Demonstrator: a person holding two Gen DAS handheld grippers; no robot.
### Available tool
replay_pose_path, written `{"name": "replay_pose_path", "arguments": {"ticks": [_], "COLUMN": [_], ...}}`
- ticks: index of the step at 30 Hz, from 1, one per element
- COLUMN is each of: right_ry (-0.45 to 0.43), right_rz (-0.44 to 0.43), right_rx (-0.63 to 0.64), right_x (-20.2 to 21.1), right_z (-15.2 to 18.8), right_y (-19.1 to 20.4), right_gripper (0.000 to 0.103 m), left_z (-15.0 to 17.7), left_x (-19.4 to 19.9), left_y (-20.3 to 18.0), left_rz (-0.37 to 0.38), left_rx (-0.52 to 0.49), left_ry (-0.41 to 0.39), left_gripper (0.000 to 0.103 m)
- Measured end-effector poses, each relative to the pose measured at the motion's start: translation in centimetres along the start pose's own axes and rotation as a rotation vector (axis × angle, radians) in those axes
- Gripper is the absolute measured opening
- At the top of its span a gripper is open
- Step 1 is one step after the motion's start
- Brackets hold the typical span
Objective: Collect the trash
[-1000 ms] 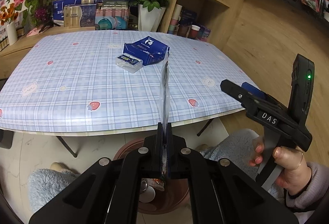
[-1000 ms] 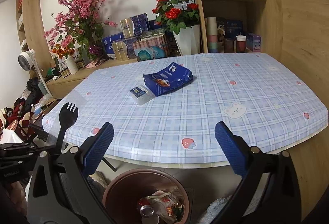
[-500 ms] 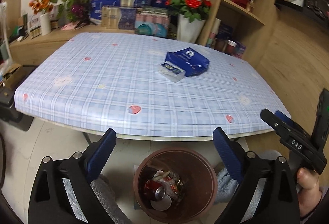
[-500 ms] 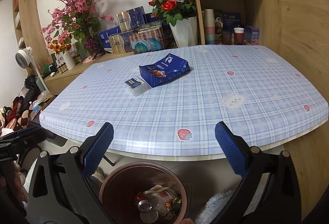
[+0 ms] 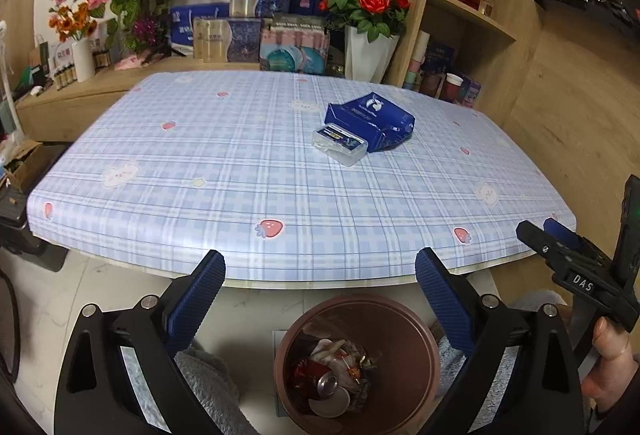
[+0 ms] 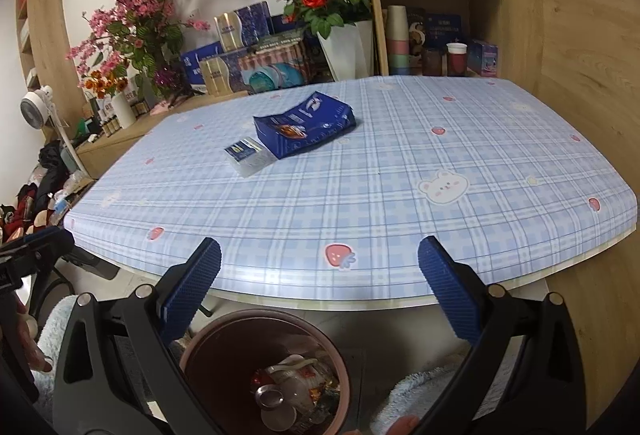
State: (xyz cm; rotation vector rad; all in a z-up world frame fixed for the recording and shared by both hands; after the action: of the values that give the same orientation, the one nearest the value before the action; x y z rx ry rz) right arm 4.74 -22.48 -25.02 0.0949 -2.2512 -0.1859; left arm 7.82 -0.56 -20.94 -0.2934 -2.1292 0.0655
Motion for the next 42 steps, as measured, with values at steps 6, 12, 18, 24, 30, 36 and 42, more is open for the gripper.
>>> {"name": "replay_pose_path", "arguments": {"ticks": [6,12,18,24,30,36,42], "right_ry": [0.045,0.057,0.082,0.101,0.119,0.131,0.152], "right_rz": [-0.001,0.031,0.041,0.024,0.007,-0.004,-0.023], "right_rx": [-0.009,-0.03,-0.048,-0.065,-0.078,-0.076,-0.077], "right_x": [-1.7,-3.3,-5.7,-8.5,-11.0,-13.0,-14.0], "right_z": [-0.9,-3.2,-5.9,-8.1,-9.6,-10.6,-10.9], "right_y": [-1.1,-3.5,-6.1,-8.1,-9.2,-9.6,-9.0], "right_gripper": [0.097,0.097,0.097,0.097,0.097,0.097,0.097], "left_z": [-2.0,-5.8,-11.4,-16.0,-18.7,-18.9,-18.7], "left_x": [-2.1,-6.0,-11.4,-18.3,-22.4,-24.7,-24.8], "left_y": [-0.1,-2.2,-3.2,-2.4,-1.5,-0.8,-1.0], "left_rz": [-0.047,-0.022,-0.039,-0.041,-0.102,-0.147,-0.104], "left_rx": [-0.003,-0.031,-0.022,0.106,0.157,0.176,0.151], "left_ry": [0.017,0.058,0.086,0.187,0.215,0.229,0.225], "left_gripper": [0.094,0.094,0.094,0.089,0.088,0.087,0.079]}}
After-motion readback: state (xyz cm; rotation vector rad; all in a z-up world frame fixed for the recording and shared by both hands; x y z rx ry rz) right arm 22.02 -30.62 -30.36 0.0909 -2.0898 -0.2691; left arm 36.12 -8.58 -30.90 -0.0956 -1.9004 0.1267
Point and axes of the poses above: each gripper's, at about its wrist camera, not at the fingertips, and x roughly against the way its jaws point, y to its left, z to its underside, the point moved 8 cm from there along -x, roughly the way its jaws point, and after that the axes turned 14 degrees about y, right-handed, at the moved point
